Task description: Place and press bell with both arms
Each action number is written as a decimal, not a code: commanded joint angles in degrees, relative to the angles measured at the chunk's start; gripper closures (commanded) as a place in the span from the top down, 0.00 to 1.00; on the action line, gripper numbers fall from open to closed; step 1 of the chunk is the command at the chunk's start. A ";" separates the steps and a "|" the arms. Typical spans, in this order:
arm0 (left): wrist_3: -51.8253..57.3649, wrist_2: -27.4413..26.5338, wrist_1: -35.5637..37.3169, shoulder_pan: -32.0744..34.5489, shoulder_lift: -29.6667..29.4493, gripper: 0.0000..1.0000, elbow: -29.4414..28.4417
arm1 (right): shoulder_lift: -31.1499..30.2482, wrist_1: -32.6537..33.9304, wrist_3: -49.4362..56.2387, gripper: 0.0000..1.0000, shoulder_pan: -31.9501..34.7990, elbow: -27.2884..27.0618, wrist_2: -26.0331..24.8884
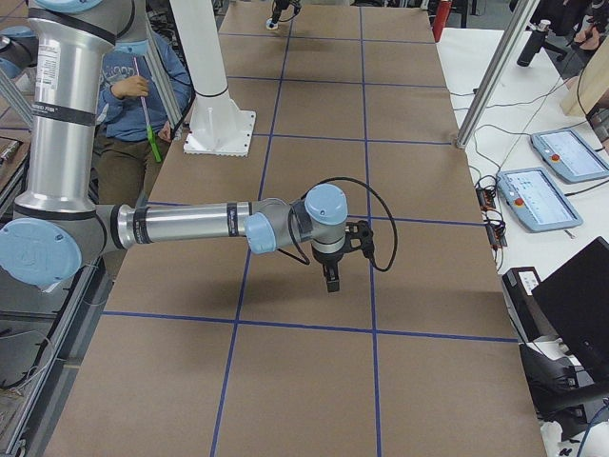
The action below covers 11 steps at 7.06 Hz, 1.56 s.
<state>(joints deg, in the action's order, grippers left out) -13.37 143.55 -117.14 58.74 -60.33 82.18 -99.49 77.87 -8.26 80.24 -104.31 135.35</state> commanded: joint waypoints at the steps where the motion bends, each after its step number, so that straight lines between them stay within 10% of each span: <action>1: -0.08 -0.11 -0.02 -0.46 -0.48 1.00 -0.26 | 0.00 0.00 0.00 1.00 0.00 0.07 0.00; 3: -0.08 -0.11 -0.02 -0.73 -0.58 0.99 -0.44 | 0.00 0.09 0.00 1.00 0.00 -0.01 0.09; 9: -1.65 0.42 -4.12 -1.08 -0.49 0.24 -0.53 | 0.00 0.00 0.00 1.00 0.00 -0.19 1.31; 11: -5.60 1.81 -8.01 -0.82 0.65 0.14 4.52 | 0.09 0.00 0.00 1.00 0.00 -0.36 1.32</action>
<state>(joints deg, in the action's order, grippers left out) -16.90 144.27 -123.27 57.70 -60.52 82.91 -99.47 77.87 -8.26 80.24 -104.58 136.58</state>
